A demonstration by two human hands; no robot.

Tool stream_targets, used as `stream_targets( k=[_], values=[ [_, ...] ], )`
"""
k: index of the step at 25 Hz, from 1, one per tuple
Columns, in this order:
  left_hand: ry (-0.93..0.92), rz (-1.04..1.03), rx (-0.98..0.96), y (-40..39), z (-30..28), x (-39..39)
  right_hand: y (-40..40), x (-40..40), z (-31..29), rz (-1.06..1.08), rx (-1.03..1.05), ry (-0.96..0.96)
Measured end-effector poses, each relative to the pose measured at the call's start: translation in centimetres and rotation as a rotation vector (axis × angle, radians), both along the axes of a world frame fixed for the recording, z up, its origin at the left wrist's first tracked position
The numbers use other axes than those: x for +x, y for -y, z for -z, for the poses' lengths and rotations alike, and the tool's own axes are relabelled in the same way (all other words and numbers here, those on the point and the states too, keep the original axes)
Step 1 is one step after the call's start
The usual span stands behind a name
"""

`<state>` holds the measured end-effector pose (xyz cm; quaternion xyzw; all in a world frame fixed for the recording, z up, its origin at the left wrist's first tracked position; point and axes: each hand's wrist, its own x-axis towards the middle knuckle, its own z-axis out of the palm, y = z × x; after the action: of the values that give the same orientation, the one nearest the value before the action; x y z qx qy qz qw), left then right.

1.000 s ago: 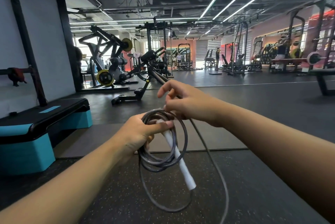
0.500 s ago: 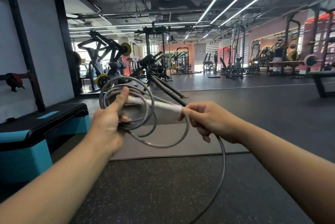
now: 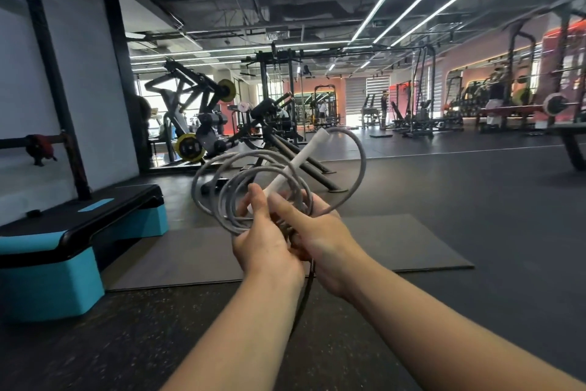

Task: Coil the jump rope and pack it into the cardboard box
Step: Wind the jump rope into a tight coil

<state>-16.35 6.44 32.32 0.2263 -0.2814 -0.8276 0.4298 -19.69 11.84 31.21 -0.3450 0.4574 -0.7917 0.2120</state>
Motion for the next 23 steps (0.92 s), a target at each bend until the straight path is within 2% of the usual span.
stream_targets(
  k=[3,6,8,10,11,12,14,15,16,17,18,19,20,23],
  values=[
    [0.092,0.002,-0.082,0.5,1.4,0.1,-0.2,-1.2,-0.4,0.122,0.158,-0.174],
    [0.172,-0.004,-0.137,2.8,2.9,0.8,-0.9,-2.1,-1.0,0.157,0.269,-0.319],
    [0.268,-0.028,-0.289,3.9,3.5,1.9,-1.2,-2.4,-1.6,0.162,0.34,-0.403],
    [0.472,-0.173,-0.529,4.0,3.1,3.4,-1.4,-2.9,-2.0,0.183,0.401,-0.485],
    [0.597,-0.322,-0.713,3.8,2.6,4.4,-1.5,-3.1,-2.2,0.195,0.436,-0.537],
    [0.685,-0.515,-0.979,3.7,1.8,5.1,-1.7,-3.3,-2.5,0.204,0.484,-0.603],
    [0.759,-0.9,-1.707,3.4,0.3,6.1,-2.0,-3.4,-3.1,0.197,0.621,-0.8],
    [0.819,-0.977,-2.062,3.2,-0.7,6.2,-2.1,-3.4,-3.3,0.176,0.69,-0.9],
    [0.953,-0.945,-2.339,3.0,-1.8,6.1,-2.2,-3.2,-3.6,0.148,0.746,-0.975],
    [1.132,-0.829,-2.504,2.6,-2.8,5.7,-2.2,-3.0,-3.9,0.122,0.792,-1.033],
    [1.274,-0.653,-2.551,2.4,-3.5,5.0,-2.2,-2.7,-4.3,0.112,0.826,-1.09],
    [1.365,-0.442,-2.506,2.6,-4.3,4.4,-2.1,-2.5,-4.5,0.115,0.849,-1.148],
    [1.366,-0.206,-2.396,3.1,-5.2,4.0,-2.0,-2.5,-4.8,0.137,0.857,-1.199],
    [1.034,0.436,-1.986,5.5,-6.3,3.7,-2.2,-2.9,-5.6,0.206,0.808,-1.272]
  ],
)
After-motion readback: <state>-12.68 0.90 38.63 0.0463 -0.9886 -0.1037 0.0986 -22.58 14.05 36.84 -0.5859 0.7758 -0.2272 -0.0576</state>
